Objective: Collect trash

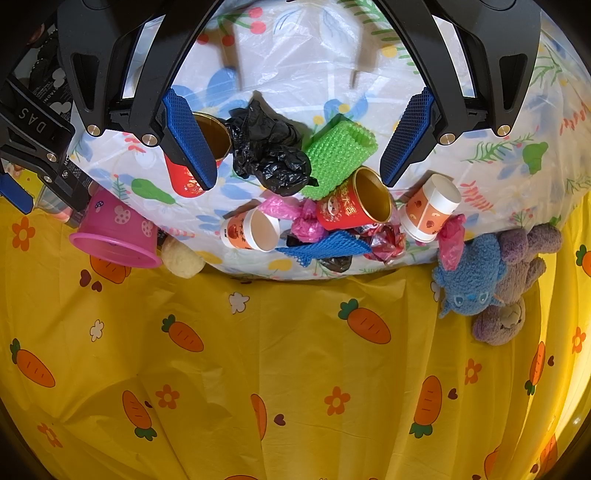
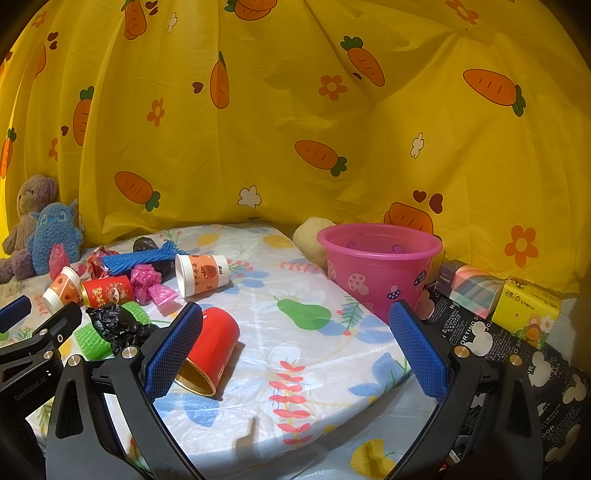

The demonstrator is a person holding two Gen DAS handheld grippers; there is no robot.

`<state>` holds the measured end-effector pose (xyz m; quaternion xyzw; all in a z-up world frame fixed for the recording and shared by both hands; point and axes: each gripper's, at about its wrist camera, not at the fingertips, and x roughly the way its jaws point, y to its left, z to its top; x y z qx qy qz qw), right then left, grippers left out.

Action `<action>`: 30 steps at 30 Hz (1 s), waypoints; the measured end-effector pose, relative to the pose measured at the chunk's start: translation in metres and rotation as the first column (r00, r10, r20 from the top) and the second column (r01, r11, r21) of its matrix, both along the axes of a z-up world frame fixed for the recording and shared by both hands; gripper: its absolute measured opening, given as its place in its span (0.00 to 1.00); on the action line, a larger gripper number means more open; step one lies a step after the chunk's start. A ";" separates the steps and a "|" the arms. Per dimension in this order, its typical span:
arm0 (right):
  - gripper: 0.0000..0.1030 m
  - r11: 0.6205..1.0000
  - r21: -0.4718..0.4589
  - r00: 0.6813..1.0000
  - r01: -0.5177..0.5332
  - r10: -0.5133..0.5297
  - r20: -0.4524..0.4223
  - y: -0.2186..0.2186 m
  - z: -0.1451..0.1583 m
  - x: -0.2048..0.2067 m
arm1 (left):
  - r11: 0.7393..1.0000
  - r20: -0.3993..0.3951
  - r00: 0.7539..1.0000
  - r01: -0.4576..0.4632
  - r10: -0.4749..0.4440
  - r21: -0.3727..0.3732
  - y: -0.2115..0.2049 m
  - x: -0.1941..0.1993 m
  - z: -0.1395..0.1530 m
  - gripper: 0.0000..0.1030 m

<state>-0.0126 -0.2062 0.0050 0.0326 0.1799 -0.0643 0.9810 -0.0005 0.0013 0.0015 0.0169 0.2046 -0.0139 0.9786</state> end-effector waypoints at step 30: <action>0.95 1.000 -0.003 1.000 -0.004 0.004 0.009 -0.003 0.000 0.000 | 1.000 -0.003 1.000 0.000 0.000 -0.003 0.002 0.001 0.000 0.86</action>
